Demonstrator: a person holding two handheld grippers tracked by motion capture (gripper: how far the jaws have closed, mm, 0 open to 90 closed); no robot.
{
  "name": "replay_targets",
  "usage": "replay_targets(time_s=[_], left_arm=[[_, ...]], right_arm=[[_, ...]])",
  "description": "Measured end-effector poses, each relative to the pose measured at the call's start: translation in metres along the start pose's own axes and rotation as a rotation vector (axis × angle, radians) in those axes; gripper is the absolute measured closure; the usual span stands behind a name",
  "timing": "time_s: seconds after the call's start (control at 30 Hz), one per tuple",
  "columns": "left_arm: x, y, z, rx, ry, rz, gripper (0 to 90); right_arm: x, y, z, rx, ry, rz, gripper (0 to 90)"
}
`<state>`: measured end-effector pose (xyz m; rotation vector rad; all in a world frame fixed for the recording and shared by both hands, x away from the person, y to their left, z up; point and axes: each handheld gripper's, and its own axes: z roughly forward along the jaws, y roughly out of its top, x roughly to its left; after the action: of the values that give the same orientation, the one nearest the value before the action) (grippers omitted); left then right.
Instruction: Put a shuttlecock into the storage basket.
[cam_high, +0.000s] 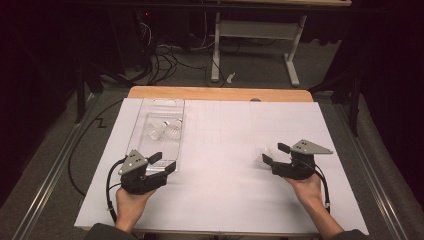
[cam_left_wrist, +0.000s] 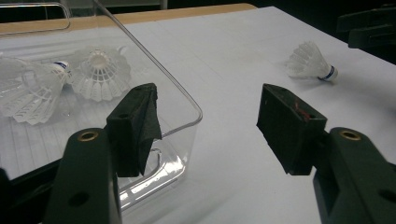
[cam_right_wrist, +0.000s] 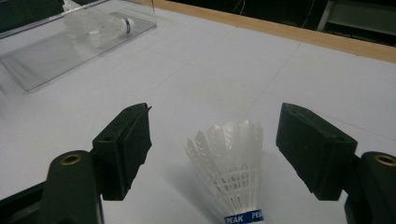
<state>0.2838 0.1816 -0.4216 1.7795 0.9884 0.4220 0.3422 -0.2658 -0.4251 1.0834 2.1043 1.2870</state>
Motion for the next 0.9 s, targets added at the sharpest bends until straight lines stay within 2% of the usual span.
replay_targets(time_s=[0.17, 0.37, 0.5, 0.9], left_arm=[[0.0, 0.0, 0.0, 0.0, 0.0, 0.001, 38.5], [0.0, 0.0, 0.0, 0.0, -0.001, 0.001, 38.6], [0.0, 0.0, 0.0, -0.001, 0.0, 0.001, 38.6], [0.0, 0.0, 0.0, 0.0, 0.001, 0.001, 38.6]], right_arm=[[-0.002, 0.005, 0.003, 0.061, -0.009, -0.006, 29.3], [-0.005, 0.011, 0.005, 0.164, -0.027, -0.018, 31.9], [-0.006, 0.014, 0.007, 0.231, -0.033, -0.007, 34.7], [-0.009, 0.016, 0.014, 0.358, -0.049, -0.011, 38.9]])
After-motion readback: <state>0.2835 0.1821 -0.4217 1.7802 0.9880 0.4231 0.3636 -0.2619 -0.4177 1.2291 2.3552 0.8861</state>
